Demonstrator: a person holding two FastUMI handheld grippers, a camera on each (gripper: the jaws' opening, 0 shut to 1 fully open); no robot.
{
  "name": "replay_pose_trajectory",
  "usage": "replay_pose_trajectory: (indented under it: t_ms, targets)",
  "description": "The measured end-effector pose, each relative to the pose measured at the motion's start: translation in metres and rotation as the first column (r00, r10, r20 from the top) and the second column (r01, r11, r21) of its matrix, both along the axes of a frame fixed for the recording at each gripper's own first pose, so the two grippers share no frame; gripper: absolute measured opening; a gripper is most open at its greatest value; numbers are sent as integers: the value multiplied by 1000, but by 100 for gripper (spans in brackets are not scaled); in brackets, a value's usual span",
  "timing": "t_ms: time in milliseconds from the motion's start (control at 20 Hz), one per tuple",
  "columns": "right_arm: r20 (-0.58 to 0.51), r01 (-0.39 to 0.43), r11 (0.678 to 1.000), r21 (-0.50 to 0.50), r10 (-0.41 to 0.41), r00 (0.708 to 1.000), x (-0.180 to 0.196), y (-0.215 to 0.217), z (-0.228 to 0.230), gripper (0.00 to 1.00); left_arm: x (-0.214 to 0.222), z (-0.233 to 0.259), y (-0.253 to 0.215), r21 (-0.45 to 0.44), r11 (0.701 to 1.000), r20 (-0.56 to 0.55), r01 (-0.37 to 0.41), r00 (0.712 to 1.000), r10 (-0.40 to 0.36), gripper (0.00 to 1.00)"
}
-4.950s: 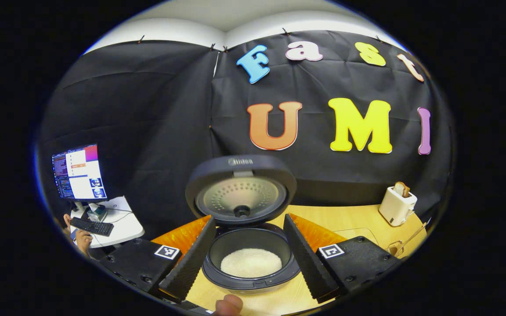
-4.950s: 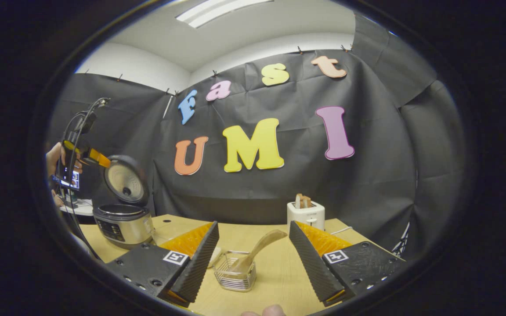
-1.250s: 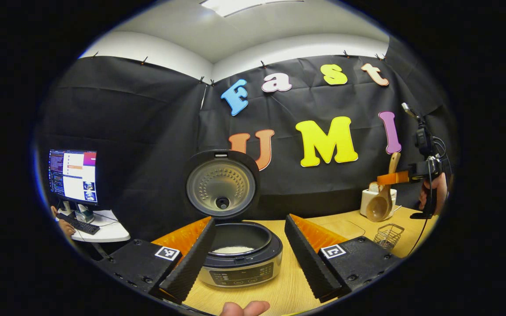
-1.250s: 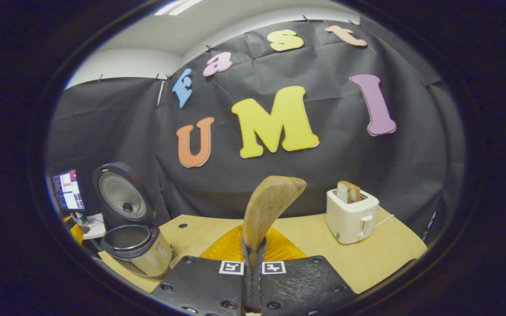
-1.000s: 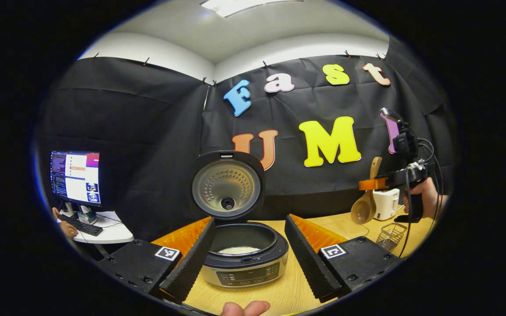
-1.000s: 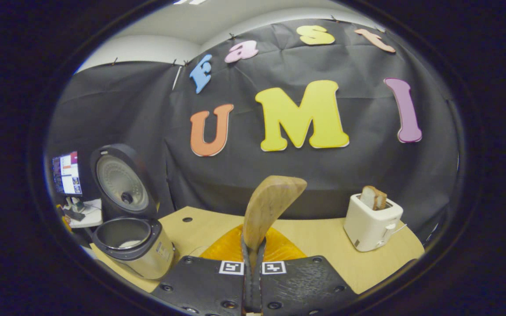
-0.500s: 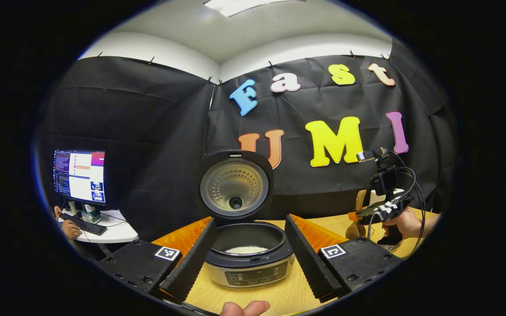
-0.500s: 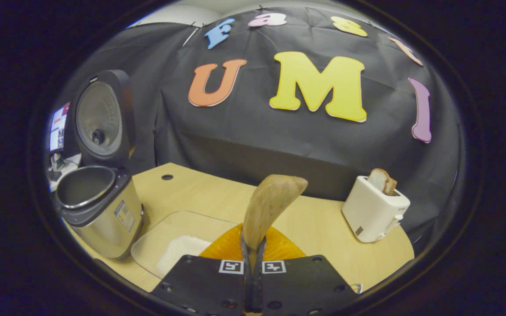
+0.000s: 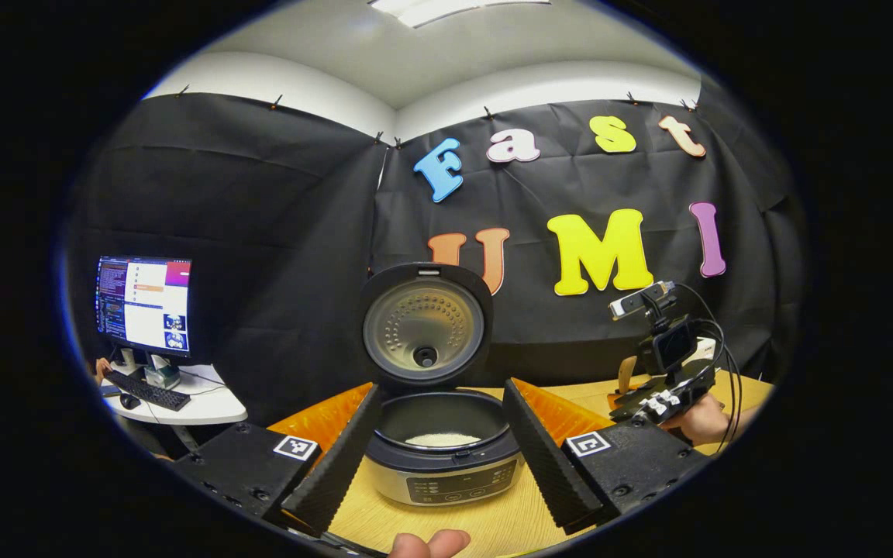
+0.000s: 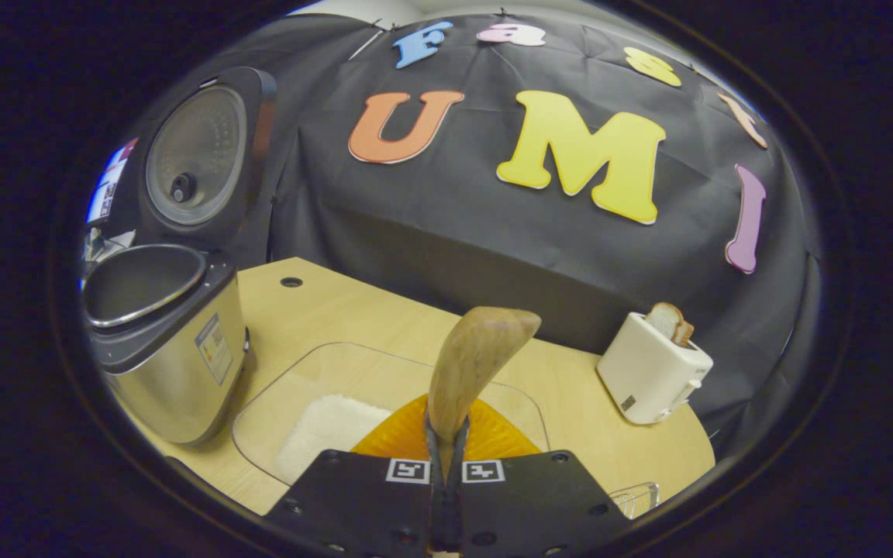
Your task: Close the left gripper, press the button to open the rice cooker; take a wooden spoon from the chopstick holder with the right hand, scoop a spoonful of rice and pour it into the rice cooker, then put the wooden spoon back into the chopstick holder.
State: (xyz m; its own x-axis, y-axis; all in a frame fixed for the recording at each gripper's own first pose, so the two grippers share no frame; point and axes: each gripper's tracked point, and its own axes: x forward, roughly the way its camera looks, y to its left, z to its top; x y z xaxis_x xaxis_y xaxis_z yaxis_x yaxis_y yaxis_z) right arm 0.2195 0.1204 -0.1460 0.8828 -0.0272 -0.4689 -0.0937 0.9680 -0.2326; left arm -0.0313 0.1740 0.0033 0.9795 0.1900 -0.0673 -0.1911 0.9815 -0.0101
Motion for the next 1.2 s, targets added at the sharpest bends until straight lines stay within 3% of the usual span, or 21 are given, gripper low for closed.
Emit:
replay_pose_trajectory:
  t_ms: [300,500,650,900,1000,1100,1200]
  targets:
    - [-39,18,983,181,-11,999,-4,41,-9,1,3,-2,-1,-37,999,-6,17,1000,-17,100]
    - [-74,47,951,305,-25,997,1,55,-9,0,2,-1,3,-36,999,-4,15,1000,-15,100]
    - [-102,73,910,408,-33,994,2,61,-6,1,3,-7,6,-41,999,-26,11,1000,-12,100]
    - [-168,147,778,611,-54,984,5,62,-2,0,1,-6,7,-44,999,-20,8,1000,-9,100]
    - [-201,193,704,683,-72,977,7,55,-4,0,1,-5,7,-45,999,-17,10,1000,-10,100]
    - [-237,242,611,754,-92,967,7,45,-4,1,1,-5,6,-44,999,-20,11,1000,-12,100]
    - [-256,266,552,791,-96,962,10,34,-5,0,2,-6,5,-43,999,-22,14,1000,-15,100]
